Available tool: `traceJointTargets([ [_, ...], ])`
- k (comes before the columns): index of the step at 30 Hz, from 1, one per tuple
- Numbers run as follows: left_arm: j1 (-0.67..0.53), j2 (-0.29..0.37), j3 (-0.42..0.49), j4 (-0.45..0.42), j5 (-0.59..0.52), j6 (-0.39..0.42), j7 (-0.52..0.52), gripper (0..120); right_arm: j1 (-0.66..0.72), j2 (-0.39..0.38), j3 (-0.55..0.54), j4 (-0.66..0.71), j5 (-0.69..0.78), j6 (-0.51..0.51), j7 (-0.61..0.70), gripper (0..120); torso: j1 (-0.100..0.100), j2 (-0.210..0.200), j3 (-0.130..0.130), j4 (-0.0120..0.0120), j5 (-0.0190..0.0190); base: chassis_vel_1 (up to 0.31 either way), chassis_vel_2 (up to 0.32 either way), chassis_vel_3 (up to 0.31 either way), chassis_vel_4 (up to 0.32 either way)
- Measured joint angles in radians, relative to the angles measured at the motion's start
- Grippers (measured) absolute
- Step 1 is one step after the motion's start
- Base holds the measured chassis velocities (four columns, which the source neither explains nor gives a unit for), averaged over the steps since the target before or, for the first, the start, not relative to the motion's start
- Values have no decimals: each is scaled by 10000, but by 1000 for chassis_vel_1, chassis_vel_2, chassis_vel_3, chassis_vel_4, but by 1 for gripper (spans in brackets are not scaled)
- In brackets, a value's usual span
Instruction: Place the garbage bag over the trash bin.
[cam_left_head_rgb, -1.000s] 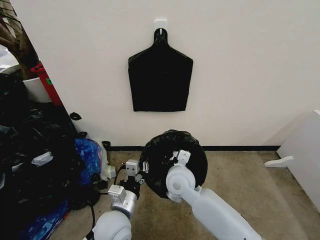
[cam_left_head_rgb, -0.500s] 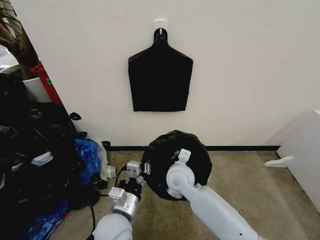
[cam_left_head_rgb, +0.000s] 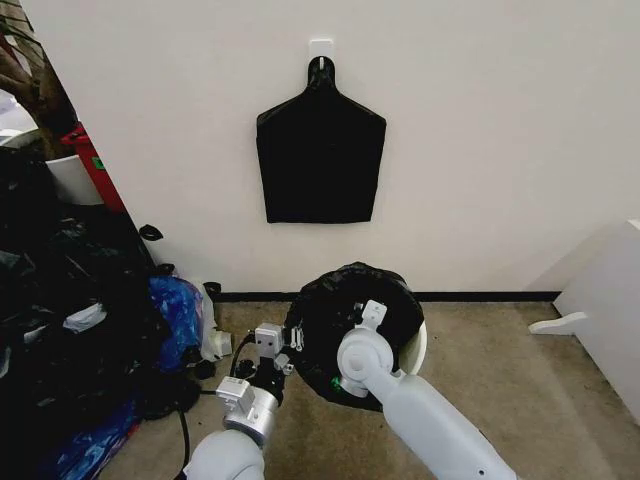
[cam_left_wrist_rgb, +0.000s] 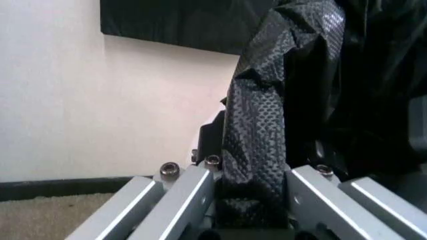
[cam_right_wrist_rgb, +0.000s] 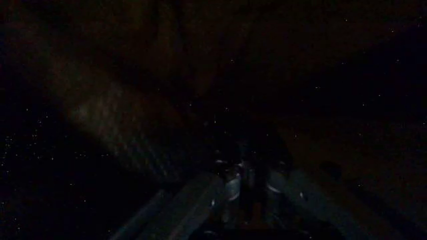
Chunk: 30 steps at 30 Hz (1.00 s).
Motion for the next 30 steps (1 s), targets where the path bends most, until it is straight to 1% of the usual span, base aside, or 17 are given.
traceJointTargets([
  [2,-43,-23,-8,79,-81,12,-28,1,-32,-51,-35,184,18,0,23,0,0,0,0,0,-1,0,0,0,0],
  [8,-417,-224,-210,674,-897,169,-377,1,-281,-471,-416,1568,303,-57,207,0,0,0,0,-1,-3,0,0,0,0],
  [13,-573,-318,-354,988,-1307,270,-537,1,-387,-581,-616,2165,445,-132,226,0,0,0,0,0,-2,0,0,0,0],
  [20,-658,-424,-406,1299,-1523,351,-658,1,-368,-624,-814,2682,479,-492,-148,0,0,0,0,0,-2,0,0,0,0],
  [21,-662,-430,-445,1323,-1573,379,-661,1,-368,-654,-843,2784,479,-549,-223,1,0,0,0,0,-2,0,0,0,0],
  [22,-668,-433,-499,1354,-1627,400,-662,1,-380,-697,-859,2925,476,-606,-326,7,0,0,0,1,-2,0,0,0,0],
  [23,-668,-433,-499,1354,-1627,400,-662,1,-380,-697,-859,2925,476,-606,-326,7,0,0,0,1,-2,0,0,0,0],
  [24,-679,-440,-584,1407,-1698,414,-663,1,-437,-773,-861,3156,469,-726,-471,11,0,0,0,1,-2,0,0,0,0],
  [25,-687,-441,-623,1435,-1734,418,-664,1,-478,-822,-861,3292,464,-796,-546,13,0,0,0,1,-2,0,0,0,0],
  [27,-726,-444,-762,1545,-1998,446,-732,1,-662,-1029,-831,3876,447,-967,-840,22,0,0,0,1,-2,0,0,0,0],
  [28,-749,-443,-835,1588,-2181,479,-796,1,-815,-1181,-742,4273,398,-1057,-1118,28,0,0,0,1,-2,0,0,0,0],
  [30,-788,-441,-931,1631,-2389,523,-879,1,-1113,-1452,-478,4890,197,-1158,-1775,34,0,0,0,0,-1,0,0,0,0],
])
